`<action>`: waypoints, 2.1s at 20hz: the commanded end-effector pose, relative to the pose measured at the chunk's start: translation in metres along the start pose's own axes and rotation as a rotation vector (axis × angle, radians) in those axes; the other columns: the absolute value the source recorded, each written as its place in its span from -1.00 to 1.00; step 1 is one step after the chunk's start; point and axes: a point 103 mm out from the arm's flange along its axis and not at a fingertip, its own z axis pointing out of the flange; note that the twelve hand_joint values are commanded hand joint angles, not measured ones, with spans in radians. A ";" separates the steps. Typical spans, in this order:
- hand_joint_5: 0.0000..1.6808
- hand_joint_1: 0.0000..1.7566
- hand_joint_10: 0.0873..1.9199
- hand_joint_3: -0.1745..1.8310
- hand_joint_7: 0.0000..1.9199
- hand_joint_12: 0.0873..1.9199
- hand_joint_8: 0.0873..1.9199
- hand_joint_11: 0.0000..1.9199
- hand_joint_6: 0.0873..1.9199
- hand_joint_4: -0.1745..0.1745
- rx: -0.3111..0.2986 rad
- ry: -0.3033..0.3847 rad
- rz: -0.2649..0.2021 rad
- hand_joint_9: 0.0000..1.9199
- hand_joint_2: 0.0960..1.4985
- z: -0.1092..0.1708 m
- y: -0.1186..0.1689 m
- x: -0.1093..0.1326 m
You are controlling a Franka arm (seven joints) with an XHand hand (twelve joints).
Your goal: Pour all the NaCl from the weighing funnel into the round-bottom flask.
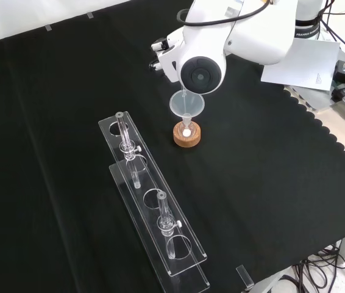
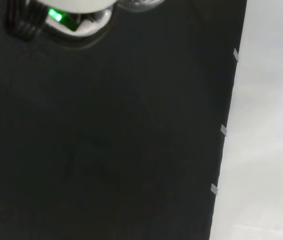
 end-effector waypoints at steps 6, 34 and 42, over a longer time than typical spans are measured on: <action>0.43 0.26 -0.76 -0.19 -0.49 0.01 -0.39 -0.12 -0.23 1.00 0.001 -0.023 0.012 -0.01 -0.15 0.000 -0.002 -0.003; 0.43 0.26 -0.77 -0.19 -0.49 0.01 -0.39 -0.12 -0.23 1.00 0.001 -0.104 0.036 -0.01 -0.15 -0.012 -0.003 0.006; 0.43 0.26 -0.77 -0.19 -0.49 0.01 -0.39 -0.12 -0.23 1.00 0.004 -0.124 0.038 -0.01 -0.15 -0.015 -0.004 0.007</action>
